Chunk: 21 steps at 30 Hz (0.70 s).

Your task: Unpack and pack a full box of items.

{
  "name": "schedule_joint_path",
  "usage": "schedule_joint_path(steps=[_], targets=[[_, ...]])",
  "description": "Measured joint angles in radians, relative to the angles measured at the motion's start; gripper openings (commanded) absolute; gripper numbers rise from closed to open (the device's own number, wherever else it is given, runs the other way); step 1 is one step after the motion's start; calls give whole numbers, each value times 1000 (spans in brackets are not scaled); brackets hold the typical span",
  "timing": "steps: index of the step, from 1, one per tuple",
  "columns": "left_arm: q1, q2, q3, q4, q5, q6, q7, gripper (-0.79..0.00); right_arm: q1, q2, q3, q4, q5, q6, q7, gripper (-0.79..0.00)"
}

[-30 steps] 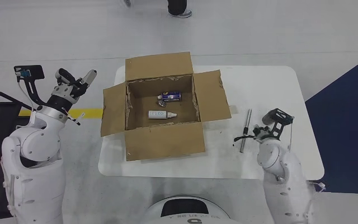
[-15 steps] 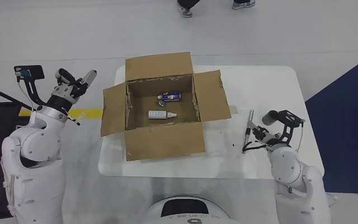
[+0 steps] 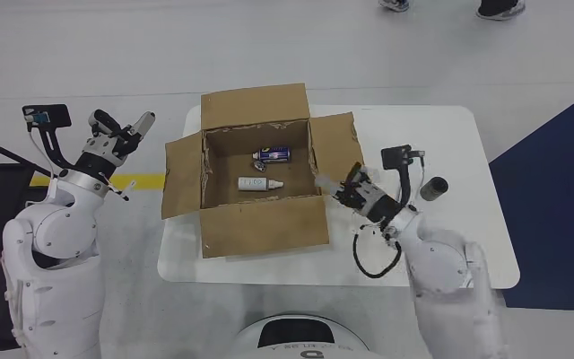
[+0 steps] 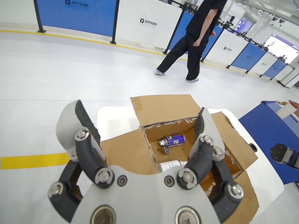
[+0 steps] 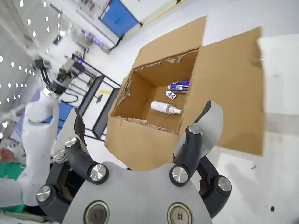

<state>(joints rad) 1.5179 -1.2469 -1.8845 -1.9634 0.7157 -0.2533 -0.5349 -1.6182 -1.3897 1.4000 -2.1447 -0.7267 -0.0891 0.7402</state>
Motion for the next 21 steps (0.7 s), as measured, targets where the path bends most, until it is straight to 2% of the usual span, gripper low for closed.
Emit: schedule_joint_path(steps=[4,13,16,19,21], targets=[[0,0,0,0,0,0,0,0,147,-10,-133,105,-66,55,12,0],[0,0,0,0,0,0,0,0,148,-10,-132,104,-65,56,10,0],[0,0,0,0,0,0,0,0,163,-9,-172,122,-92,35,28,0],[0,0,0,0,0,0,0,0,270,-15,-257,190,-130,-8,107,0],[0,0,0,0,0,0,0,0,386,-26,-319,283,-107,-36,156,0]])
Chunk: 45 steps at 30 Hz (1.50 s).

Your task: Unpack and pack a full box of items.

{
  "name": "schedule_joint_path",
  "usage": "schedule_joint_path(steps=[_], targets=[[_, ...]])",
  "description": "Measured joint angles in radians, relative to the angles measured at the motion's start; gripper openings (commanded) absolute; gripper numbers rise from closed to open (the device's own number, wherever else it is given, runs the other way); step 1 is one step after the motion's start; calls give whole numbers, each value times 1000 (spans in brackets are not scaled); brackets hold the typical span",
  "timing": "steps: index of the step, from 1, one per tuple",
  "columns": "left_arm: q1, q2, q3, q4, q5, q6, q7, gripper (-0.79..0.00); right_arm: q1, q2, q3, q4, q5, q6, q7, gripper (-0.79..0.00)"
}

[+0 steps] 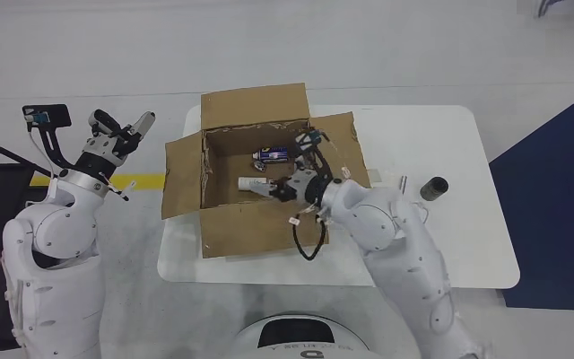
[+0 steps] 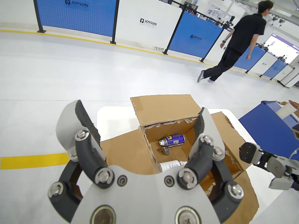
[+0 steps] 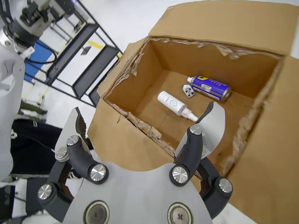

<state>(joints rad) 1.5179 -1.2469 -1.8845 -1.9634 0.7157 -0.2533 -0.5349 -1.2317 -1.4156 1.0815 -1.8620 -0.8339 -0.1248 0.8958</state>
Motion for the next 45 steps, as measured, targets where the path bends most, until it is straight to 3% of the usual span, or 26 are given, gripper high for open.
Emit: schedule_joint_path(steps=[3,8,9,12,13,14,16,17,18,21,24,27,32,36,38,43,45], targets=[[0,0,0,0,0,0,0,0,184,-23,-115,177,-62,-34,50,0],[0,0,0,0,0,0,0,0,408,-82,-300,456,-84,-1,74,-3],[0,0,0,0,0,0,0,0,446,-97,-335,515,-66,-2,74,-139],[0,0,0,0,0,0,0,0,518,-132,-407,642,-27,-18,89,-160],[0,0,0,0,0,0,0,0,535,-142,-425,673,-20,-20,95,-200],[0,0,0,0,0,0,0,0,550,-151,-443,701,-15,-23,101,-299],[0,0,0,0,0,0,0,0,579,-172,-483,761,-17,-36,112,-268],[0,0,0,0,0,0,0,0,591,-180,-502,789,-24,-39,116,-172],[0,0,0,0,0,0,0,0,604,-193,-526,824,-36,-41,119,-169],[0,0,0,0,0,0,0,0,632,-227,-573,908,-32,-48,102,-308],[0,0,0,0,0,0,0,0,662,-260,-604,993,-46,-20,79,-382],[0,0,0,0,0,0,0,0,685,-292,-636,1068,-76,25,64,-169],[0,0,0,0,0,0,0,0,708,-345,-674,1159,-68,16,82,-62],[0,0,0,0,0,0,0,0,730,-385,-679,1247,-26,-33,79,-18],[0,0,0,0,0,0,0,0,739,-400,-681,1283,-19,-39,74,-28],[0,0,0,0,0,0,0,0,757,-441,-690,1369,-9,-55,62,-142],[0,0,0,0,0,0,0,0,763,-456,-693,1399,-5,-67,60,-280]])
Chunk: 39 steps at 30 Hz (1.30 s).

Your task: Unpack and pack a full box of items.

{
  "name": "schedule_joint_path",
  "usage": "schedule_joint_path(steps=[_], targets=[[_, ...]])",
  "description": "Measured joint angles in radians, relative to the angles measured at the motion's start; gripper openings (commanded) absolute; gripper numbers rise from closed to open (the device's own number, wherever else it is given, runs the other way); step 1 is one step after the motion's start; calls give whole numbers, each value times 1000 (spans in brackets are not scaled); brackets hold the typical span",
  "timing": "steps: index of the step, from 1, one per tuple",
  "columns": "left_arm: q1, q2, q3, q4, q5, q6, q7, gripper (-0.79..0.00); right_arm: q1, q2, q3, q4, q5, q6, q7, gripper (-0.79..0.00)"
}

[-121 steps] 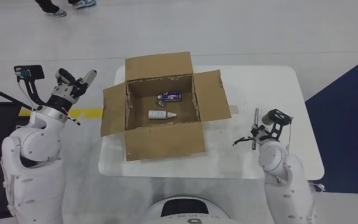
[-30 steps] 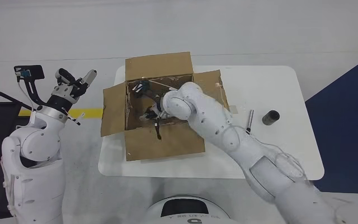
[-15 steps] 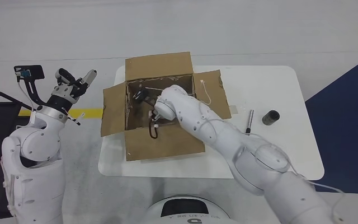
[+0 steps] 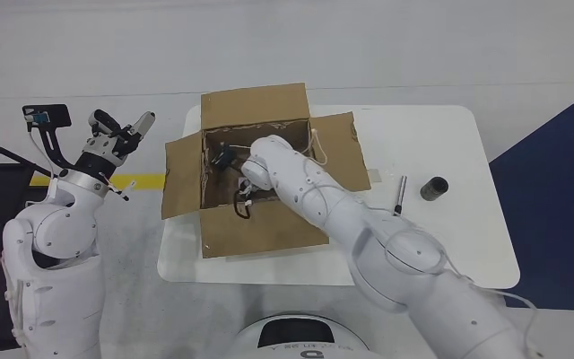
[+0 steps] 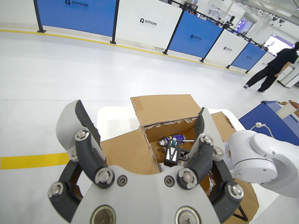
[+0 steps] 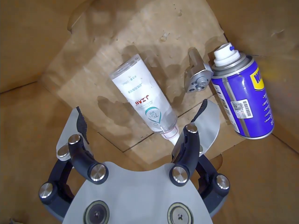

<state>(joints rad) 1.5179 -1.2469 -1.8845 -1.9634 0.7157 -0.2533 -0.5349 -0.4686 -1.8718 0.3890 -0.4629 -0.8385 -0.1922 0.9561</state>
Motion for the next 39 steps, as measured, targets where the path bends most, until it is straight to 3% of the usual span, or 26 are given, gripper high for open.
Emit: schedule_joint_path(steps=[2,13,16,17,18,31,35,39], targets=[[0,0,0,0,0,0,0,0,5,-14,-2,28,3,-10,-2,-400],[0,0,0,0,0,0,0,0,19,-73,-17,153,-26,23,-5,-505],[0,0,0,0,0,0,0,0,24,-83,-10,175,-15,0,-16,-650],[0,0,0,0,0,0,0,0,26,-85,-7,180,-10,-8,-21,-763],[0,0,0,0,0,0,0,0,31,-88,-4,187,-6,-15,-25,-785],[0,0,0,0,0,0,0,0,93,-74,77,175,65,51,-150,-785],[0,0,0,0,0,0,0,0,89,-47,110,114,72,110,-207,-785],[0,0,0,0,0,0,0,0,34,17,175,-49,54,199,-351,-785]])
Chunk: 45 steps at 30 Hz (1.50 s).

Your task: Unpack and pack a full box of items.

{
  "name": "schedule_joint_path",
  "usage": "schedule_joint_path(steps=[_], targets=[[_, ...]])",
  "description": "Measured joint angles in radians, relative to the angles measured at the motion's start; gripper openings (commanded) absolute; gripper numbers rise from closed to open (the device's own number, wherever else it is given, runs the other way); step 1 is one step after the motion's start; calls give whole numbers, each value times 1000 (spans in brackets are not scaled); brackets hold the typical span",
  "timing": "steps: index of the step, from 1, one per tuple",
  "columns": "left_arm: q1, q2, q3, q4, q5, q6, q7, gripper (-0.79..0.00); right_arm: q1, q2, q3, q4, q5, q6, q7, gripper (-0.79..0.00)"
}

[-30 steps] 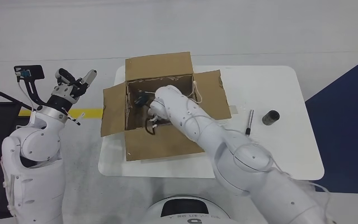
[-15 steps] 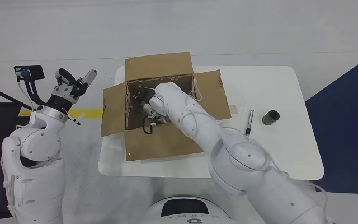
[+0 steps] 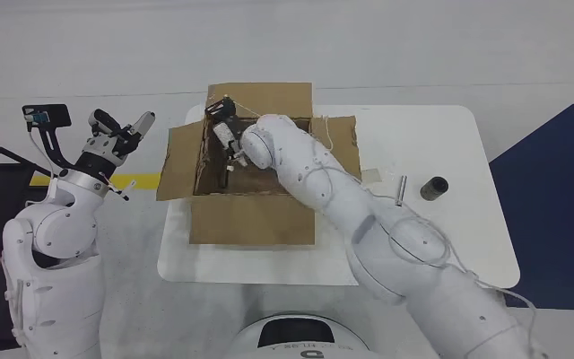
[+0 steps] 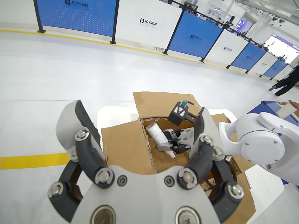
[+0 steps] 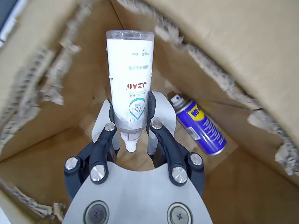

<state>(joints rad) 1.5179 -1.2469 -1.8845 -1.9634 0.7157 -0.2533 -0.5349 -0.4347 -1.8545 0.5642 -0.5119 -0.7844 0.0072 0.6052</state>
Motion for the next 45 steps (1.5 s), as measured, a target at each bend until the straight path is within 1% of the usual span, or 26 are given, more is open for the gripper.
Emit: schedule_joint_path(steps=[2,3,5,6,7,8,9,11,12,14,15,17,19,22,25,35,38,41,45], targets=[[0,0,0,0,0,0,0,0,-61,45,40,-135,-44,70,-51,-785],[0,0,0,0,0,0,0,0,-123,83,74,-260,-94,127,-65,-785],[0,0,0,0,0,0,0,0,-255,151,143,-475,-207,216,-32,-785],[0,0,0,0,0,0,0,0,-365,199,201,-621,-303,257,34,-785],[0,0,0,0,0,0,0,0,-454,234,248,-730,-379,270,102,-785],[0,0,0,0,0,0,0,0,-543,264,295,-838,-449,264,176,-785],[0,0,0,0,0,0,0,0,-656,297,355,-982,-525,228,262,-785],[0,0,0,0,0,0,0,0,-800,328,432,-1198,-600,163,338,-785],[0,0,0,0,0,0,0,0,-875,339,469,-1341,-623,137,347,-785],[0,0,0,0,0,0,0,0,-964,349,509,-1532,-632,121,302,-785],[0,0,0,0,0,0,0,0,-1012,353,527,-1628,-629,112,258,-785],[0,0,0,0,0,0,0,0,-1067,359,545,-1721,-625,88,203,-785],[0,0,0,0,0,0,0,0,-1105,364,557,-1760,-636,75,154,-785],[0,0,0,0,0,0,0,0,-1116,366,552,-1756,-665,88,114,-785],[0,0,0,0,0,0,0,0,-1103,363,538,-1741,-654,114,124,-785],[0,0,0,0,0,0,0,0,-1108,363,548,-1723,-636,125,117,-785],[0,0,0,0,0,0,0,0,-1123,365,635,-1678,-541,174,109,-785],[0,0,0,0,0,0,0,0,-1158,373,777,-1660,-481,219,133,-785],[0,0,0,0,0,0,0,0,-1221,383,944,-1671,-427,264,152,-785]])
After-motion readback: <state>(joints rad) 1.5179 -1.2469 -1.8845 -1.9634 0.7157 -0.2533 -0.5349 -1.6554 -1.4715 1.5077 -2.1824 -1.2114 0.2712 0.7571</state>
